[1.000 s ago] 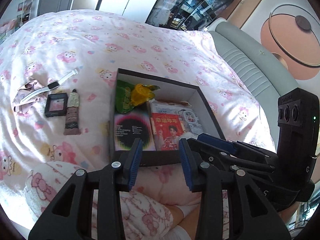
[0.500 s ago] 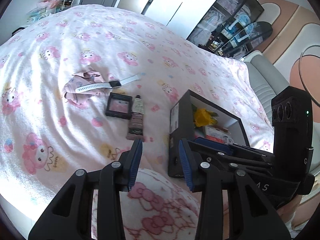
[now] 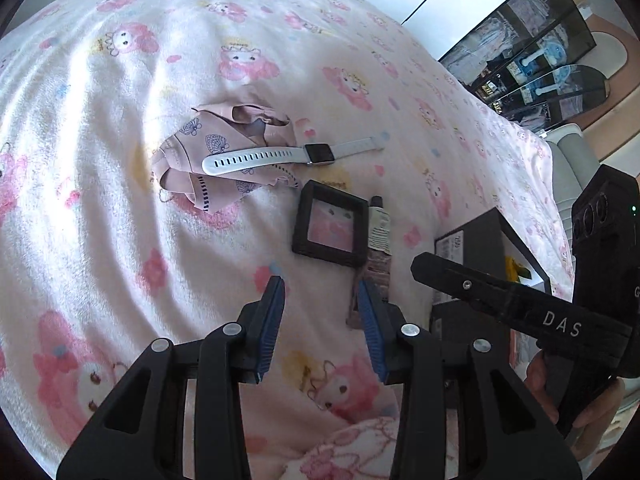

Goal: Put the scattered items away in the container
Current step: 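Withdraw the right gripper from the box toward the black compact, then grasp the black-framed compact with the right gripper and lift it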

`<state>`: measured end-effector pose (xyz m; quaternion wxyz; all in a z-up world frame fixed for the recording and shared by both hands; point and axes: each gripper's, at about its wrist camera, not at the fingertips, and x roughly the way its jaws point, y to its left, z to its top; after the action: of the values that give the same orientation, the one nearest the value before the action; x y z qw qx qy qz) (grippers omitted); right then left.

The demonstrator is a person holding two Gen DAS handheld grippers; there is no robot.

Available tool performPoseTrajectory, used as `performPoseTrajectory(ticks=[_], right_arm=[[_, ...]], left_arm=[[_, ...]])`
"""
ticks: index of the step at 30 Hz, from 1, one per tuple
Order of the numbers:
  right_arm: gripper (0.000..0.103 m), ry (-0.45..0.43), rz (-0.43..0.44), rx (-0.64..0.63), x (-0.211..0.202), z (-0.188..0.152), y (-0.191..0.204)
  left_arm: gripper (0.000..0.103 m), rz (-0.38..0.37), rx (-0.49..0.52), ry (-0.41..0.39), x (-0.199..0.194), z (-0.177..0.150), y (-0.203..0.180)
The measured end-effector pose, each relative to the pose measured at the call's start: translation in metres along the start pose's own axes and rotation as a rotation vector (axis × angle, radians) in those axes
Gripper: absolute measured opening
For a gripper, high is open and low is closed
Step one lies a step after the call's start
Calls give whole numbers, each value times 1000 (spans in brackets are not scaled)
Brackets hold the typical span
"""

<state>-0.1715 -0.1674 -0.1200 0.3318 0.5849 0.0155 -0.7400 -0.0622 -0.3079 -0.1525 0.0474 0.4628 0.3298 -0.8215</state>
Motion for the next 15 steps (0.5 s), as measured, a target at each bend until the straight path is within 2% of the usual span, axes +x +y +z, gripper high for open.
performPoseTrajectory(ticks=[4, 7, 11, 14, 15], right_arm=[[33, 25, -40, 0, 32, 17, -4], [33, 65, -55, 19, 52, 26, -12], [33, 90, -60, 46, 69, 30, -21], [33, 94, -63, 45, 78, 34, -24], [33, 99, -58, 53, 79, 36, -25]], left_arm=[[38, -24, -46, 53, 34, 18, 13], [38, -12, -62, 96, 54, 24, 17], [38, -64, -65, 152, 73, 28, 20], [34, -145, -90, 168, 86, 34, 27], [33, -148, -106, 182, 90, 35, 30]])
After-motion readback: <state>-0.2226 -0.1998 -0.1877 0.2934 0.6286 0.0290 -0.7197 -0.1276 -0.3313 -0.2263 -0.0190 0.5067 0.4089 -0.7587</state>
